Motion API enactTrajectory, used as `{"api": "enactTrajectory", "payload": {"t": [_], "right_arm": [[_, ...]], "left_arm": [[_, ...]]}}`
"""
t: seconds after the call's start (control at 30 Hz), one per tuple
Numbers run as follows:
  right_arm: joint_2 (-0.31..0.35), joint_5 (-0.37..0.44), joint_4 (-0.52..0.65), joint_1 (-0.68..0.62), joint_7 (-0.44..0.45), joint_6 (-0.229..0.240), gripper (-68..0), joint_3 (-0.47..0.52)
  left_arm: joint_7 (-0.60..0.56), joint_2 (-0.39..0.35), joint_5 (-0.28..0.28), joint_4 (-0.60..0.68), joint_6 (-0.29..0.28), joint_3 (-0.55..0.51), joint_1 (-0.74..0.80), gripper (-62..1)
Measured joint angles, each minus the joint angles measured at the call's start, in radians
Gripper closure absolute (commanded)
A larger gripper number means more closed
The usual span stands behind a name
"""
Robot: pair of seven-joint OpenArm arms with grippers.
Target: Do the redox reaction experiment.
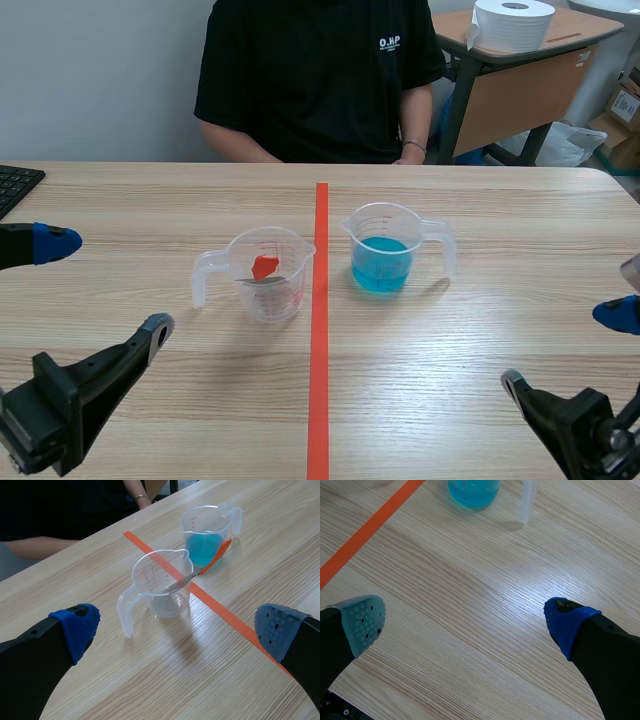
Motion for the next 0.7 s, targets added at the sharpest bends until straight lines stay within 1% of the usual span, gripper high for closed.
{"api": "enactTrajectory", "payload": {"t": [0.63, 0.7], "right_arm": [[0.000, 0.000, 0.000, 0.000, 0.000, 0.008, -67.9, 0.000], [0.000, 0.000, 0.000, 0.000, 0.000, 0.008, -67.9, 0.000]], "left_arm": [[0.000, 0.000, 0.000, 0.000, 0.000, 0.000, 0.000, -62.3], [0.000, 0.000, 0.000, 0.000, 0.013, 0.000, 0.000, -62.3]]}}
